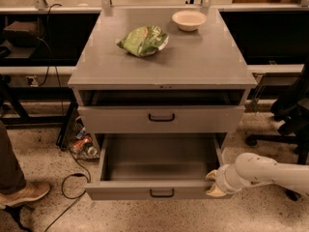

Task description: Open middle drawer

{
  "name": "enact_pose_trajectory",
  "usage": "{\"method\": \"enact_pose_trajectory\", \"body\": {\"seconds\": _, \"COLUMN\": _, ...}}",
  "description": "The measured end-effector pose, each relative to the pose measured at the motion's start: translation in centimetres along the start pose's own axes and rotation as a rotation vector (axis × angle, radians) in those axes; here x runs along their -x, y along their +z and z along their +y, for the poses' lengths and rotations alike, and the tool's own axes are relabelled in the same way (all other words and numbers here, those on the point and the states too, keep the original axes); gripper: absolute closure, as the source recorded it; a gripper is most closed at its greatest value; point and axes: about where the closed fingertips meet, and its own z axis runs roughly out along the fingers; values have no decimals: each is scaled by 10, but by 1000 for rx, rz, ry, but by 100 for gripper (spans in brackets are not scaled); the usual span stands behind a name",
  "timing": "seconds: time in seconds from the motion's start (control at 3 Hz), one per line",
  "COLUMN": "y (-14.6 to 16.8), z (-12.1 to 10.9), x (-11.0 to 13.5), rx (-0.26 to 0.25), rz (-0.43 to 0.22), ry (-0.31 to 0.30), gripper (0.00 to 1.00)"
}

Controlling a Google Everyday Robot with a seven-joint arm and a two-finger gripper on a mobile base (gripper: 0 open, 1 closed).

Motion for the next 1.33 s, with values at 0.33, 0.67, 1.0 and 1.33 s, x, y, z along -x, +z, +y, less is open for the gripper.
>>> {"method": "enact_pose_trajectory", "body": {"seconds": 0.33, "y": 1, "z": 1, "x": 0, "rx": 2, "rz": -1, "ry": 0, "gripper": 29}}
{"method": "enact_pose_trajectory", "body": {"seconds": 0.67, "y": 2, "z": 2, "x": 1, "rx": 5, "rz": -2, "ry": -1, "gripper": 4}}
{"method": "enact_pose_trajectory", "body": {"seconds": 1.0, "y": -22, "z": -9, "x": -11, "rx": -41, "rz": -23, "ry": 28, "gripper": 0}}
{"method": "enact_pose_trajectory", "body": {"seconds": 1.33, "y": -62, "z": -23, "x": -30, "rx": -118, "rz": -36, "ry": 64, "gripper": 0}}
